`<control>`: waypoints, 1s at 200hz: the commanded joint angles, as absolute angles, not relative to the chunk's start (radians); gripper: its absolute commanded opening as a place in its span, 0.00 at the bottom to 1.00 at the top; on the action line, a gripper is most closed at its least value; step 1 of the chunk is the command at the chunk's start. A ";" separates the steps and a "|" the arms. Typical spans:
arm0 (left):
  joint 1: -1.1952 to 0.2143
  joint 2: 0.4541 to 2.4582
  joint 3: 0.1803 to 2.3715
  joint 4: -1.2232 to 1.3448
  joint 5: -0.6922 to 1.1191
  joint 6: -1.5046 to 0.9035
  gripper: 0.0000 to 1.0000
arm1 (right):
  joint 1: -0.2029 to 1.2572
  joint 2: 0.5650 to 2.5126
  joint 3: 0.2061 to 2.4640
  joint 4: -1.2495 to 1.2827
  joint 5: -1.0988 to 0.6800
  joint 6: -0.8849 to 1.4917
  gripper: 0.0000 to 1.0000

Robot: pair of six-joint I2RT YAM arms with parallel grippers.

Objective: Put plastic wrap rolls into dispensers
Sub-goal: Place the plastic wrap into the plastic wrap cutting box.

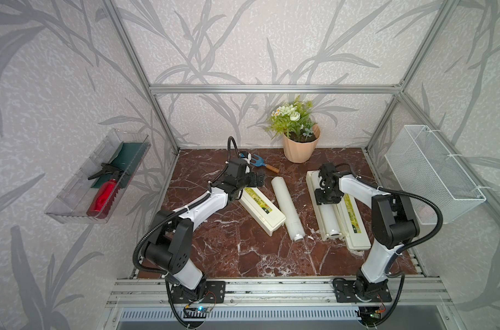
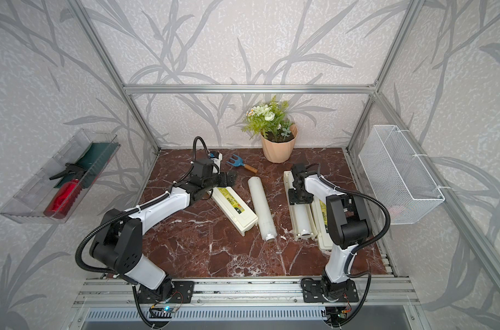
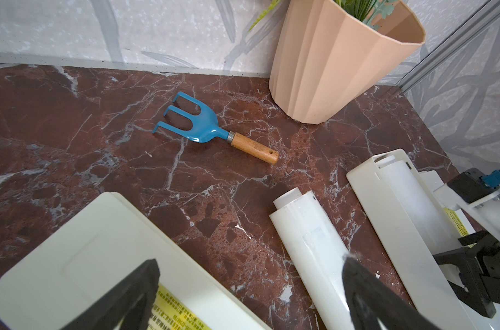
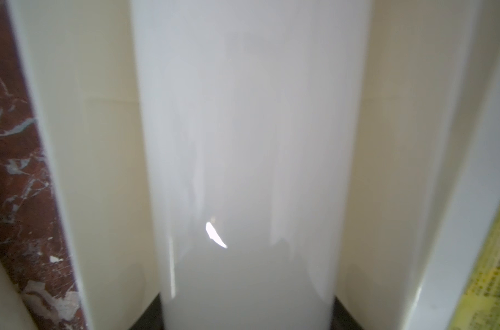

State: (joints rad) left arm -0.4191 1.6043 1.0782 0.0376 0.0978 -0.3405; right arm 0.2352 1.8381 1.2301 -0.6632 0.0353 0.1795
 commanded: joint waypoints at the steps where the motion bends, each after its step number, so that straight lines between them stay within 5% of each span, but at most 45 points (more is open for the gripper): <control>1: -0.426 1.607 1.108 0.025 0.088 -0.337 0.99 | 0.232 1.841 1.215 -0.643 0.034 0.189 0.49; 38: -0.439 1.616 1.123 0.016 0.098 -0.314 0.99 | 0.232 1.788 1.203 -0.643 0.036 0.189 0.80; 47: -0.447 1.622 1.132 0.011 0.097 -0.305 0.99 | 0.232 1.767 1.205 -0.643 0.044 0.184 1.00; 109: -0.509 1.675 1.195 0.001 0.109 -0.256 0.99 | 0.221 1.582 1.258 -0.708 0.083 0.158 1.00; 144: -0.567 1.734 1.266 -0.020 0.127 -0.236 0.99 | 0.091 1.509 1.207 -0.682 0.099 0.138 1.00; 200: -0.600 1.784 1.311 -0.032 0.144 -0.248 0.99 | -0.038 1.622 1.141 -0.593 0.065 0.075 1.00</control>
State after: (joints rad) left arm -0.6006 1.7710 1.2732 -0.0071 0.1333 -0.2535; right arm -0.0307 1.5455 1.1473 -0.6270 0.0887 0.1169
